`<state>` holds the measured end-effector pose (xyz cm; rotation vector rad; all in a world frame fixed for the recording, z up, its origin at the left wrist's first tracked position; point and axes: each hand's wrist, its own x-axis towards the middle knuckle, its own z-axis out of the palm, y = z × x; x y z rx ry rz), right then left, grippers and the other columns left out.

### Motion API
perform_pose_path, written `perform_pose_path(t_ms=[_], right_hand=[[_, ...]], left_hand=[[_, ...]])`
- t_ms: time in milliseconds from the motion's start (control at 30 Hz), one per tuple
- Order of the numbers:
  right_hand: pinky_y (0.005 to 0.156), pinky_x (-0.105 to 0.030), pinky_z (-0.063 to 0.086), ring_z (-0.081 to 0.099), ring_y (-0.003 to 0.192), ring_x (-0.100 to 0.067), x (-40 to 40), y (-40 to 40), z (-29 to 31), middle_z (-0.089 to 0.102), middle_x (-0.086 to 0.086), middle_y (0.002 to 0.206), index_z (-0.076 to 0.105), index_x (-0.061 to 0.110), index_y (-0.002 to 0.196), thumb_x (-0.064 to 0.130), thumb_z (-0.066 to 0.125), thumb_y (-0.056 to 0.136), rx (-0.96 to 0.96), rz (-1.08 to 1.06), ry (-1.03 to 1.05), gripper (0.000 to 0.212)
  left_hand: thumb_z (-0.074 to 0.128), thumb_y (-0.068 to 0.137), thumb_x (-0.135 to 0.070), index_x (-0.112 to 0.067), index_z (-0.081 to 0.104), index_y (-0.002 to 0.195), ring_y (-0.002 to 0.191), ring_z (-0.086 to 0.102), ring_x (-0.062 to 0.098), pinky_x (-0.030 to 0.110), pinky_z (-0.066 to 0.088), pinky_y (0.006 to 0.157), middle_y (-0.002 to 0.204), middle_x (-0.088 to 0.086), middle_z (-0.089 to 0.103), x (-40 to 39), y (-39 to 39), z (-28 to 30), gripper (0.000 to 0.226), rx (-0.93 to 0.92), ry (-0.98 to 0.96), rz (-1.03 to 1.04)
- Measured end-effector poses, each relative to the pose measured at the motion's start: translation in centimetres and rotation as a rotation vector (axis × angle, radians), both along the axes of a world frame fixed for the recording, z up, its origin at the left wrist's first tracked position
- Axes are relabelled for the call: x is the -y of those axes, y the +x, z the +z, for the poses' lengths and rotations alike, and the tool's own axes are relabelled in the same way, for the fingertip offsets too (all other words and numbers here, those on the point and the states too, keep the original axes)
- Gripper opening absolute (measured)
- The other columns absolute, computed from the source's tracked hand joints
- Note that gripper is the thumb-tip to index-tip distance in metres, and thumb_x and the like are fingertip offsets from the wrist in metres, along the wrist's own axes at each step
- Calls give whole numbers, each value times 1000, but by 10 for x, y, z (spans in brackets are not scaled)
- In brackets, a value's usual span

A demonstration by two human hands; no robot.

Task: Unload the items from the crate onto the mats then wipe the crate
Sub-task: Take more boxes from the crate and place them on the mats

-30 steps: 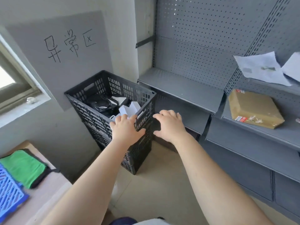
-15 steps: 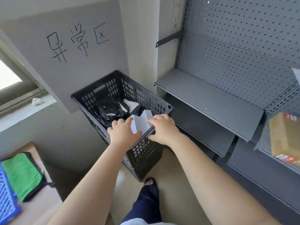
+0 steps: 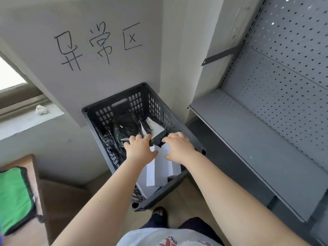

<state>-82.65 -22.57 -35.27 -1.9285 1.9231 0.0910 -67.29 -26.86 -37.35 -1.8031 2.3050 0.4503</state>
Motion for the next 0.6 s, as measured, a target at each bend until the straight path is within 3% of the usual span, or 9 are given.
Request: perform_pose_path(t_ms=[233, 333, 433, 533, 600], right_hand=[[99, -41, 38, 34, 126, -28, 46, -14, -31, 44, -4, 135, 45, 22, 138, 31, 67, 85, 6, 190, 114, 58], [100, -43, 40, 33, 128, -29, 50, -27, -49, 42, -5, 137, 38, 22, 144, 31, 64, 87, -6, 301, 193, 63], [99, -45, 41, 33, 127, -30, 54, -39, -63, 43, -7, 136, 42, 20, 141, 26, 63, 87, 15, 363, 239, 58], [99, -45, 40, 31, 130, -31, 60, -48, -77, 42, -7, 136, 47, 16, 134, 16, 59, 87, 54, 411, 293, 49], [96, -46, 41, 32, 128, -32, 63, -49, -84, 43, -8, 133, 48, 15, 131, 12, 57, 87, 57, 444, 330, 45]], left_hand=[[64, 82, -51, -32, 27, 149, 131, 37, 32, 47, 35, 101, 138, 4, 46, 1, -19, -27, 79, -29, 176, 231], [66, 81, -49, -33, 28, 149, 128, 43, 32, 42, 42, 93, 136, 3, 50, -10, -26, -52, 80, -45, 319, 402], [71, 80, -46, -26, 23, 150, 117, 53, 30, 39, 50, 86, 133, 4, 53, -17, -31, -75, 88, -75, 458, 538], [75, 80, -39, -17, 14, 152, 116, 55, 31, 37, 49, 82, 139, 11, 46, -13, -38, -90, 97, -152, 534, 650], [76, 81, -34, -14, 15, 150, 117, 55, 33, 39, 49, 86, 138, 15, 45, -5, -43, -97, 95, -207, 573, 753]])
